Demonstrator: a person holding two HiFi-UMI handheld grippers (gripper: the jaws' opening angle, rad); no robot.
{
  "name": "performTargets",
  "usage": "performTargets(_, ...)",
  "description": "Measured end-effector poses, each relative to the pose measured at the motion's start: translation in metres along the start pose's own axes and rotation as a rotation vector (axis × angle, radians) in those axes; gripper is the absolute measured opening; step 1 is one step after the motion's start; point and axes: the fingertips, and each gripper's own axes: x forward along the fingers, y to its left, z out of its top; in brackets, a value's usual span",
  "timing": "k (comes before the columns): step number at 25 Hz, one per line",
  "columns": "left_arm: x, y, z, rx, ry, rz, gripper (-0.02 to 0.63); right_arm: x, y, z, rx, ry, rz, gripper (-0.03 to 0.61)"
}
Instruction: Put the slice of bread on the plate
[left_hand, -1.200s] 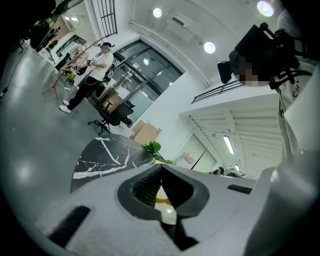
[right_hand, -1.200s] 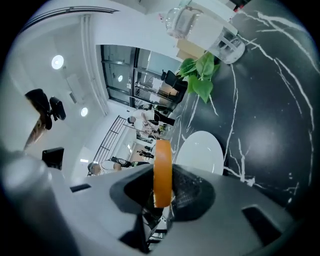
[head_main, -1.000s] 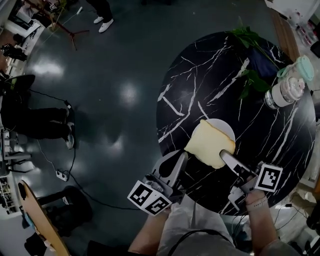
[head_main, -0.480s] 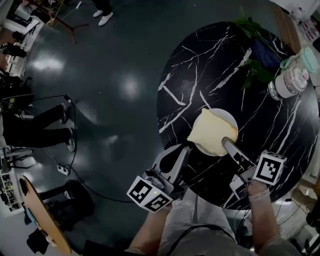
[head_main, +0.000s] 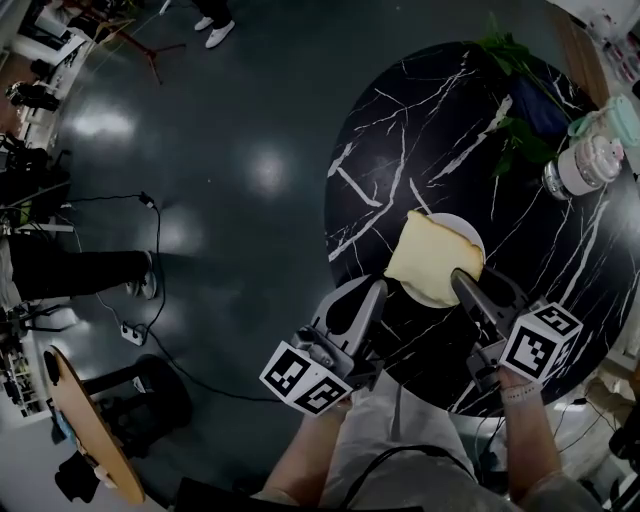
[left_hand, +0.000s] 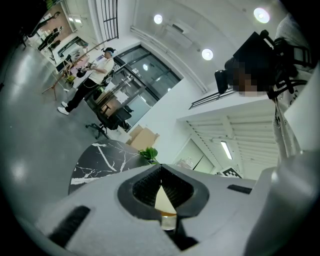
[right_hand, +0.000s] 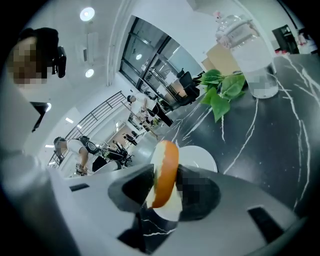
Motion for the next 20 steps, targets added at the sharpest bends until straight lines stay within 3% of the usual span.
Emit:
performTargets(15,0.008,0.002,-0.002,-0.02,-0.005,0.003,0.009,-0.003,-0.026,0.0,-0.199,-0.005,-0.155,0.173)
performTargets(20,0.012,0.003,-0.002,-0.021,-0.007,0.002,0.009,-0.004,-0.033,0.003,-0.34,0.009,-0.227,0.181)
